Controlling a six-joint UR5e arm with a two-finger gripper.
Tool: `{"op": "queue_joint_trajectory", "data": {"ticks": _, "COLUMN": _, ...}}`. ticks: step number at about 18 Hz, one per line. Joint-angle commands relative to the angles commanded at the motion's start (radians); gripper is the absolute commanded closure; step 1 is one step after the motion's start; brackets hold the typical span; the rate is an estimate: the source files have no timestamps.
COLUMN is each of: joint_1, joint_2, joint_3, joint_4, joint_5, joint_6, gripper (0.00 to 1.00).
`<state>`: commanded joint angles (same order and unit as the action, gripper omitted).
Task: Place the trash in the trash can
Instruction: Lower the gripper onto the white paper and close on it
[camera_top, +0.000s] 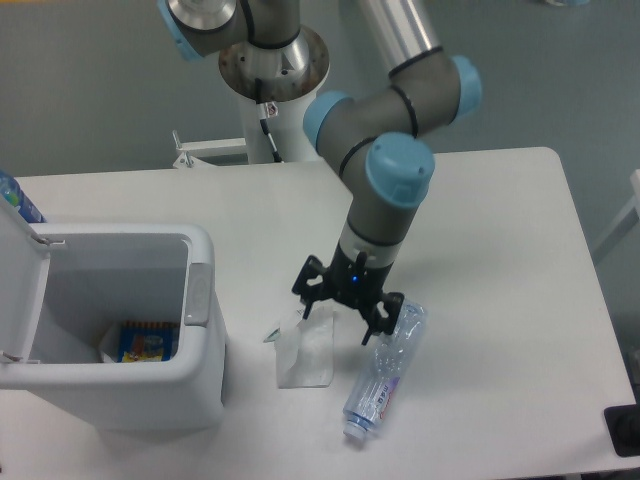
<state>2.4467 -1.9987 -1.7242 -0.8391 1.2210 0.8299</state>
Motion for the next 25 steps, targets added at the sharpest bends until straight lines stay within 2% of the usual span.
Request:
{"op": "queue_joint_trajectory", "data": {"ticks": 2, "joint_1": -0.015, "joint_2": -0.021, "joint_3": 0.002, "joint_4": 0.011, "joint_5": 0.006, "joint_6": -0.008, "gripper": 0.0}}
{"op": "queue_joint_trajectory", "data": {"ticks": 7, "joint_1": -0.04, "joint_2": -0.054, "joint_3": 0.0, "joint_4": 0.084, "joint_5": 0.008, "joint_6": -0.074, "gripper": 0.0}}
{"op": "queue_joint_trajectory", "data": {"ticks": 10, "joint_1": -0.051, "joint_2": -0.063, "joint_3": -0.006, "joint_4": 0.091, "joint_5": 0.011, "joint_6": -0.075, "gripper": 0.0}}
{"op": "queue_joint_trajectory", "data": {"ticks": 12, "joint_1": -0.055, "joint_2": -0.066, "joint_3": -0.015, "joint_4": 0.092, "joint_5": 0.012, "joint_6": -0.077, "gripper": 0.08}}
{"op": "queue_joint_trajectory", "data": {"ticks": 14, "joint_1": -0.063, "joint_2": -0.068, "joint_3": -0.021, "joint_4": 0.094, "joint_5": 0.012, "joint_6": -0.077, "gripper": 0.11}}
{"op": "queue_joint_trajectory", "data": {"ticks": 19, "joint_1": -0.064, "joint_2": -0.065, "joint_3": -0.038, "joint_4": 0.092, "joint_5": 0.046, "joint_6": -0.074, "gripper": 0.43}}
{"op": "queue_joint_trajectory", "data": {"ticks": 24, "joint_1": -0.071, "joint_2": -0.055, "joint_3": -0.037, "joint_4": 0.089, "joint_5": 0.069, "joint_6": -0.097, "gripper": 0.95}}
{"op": "queue_joint_trajectory", "data": {"ticks": 25, "joint_1": -0.071, "joint_2": -0.054, "joint_3": -0.037, "joint_4": 0.089, "joint_5": 0.069, "joint_6": -0.097, "gripper": 0.99}}
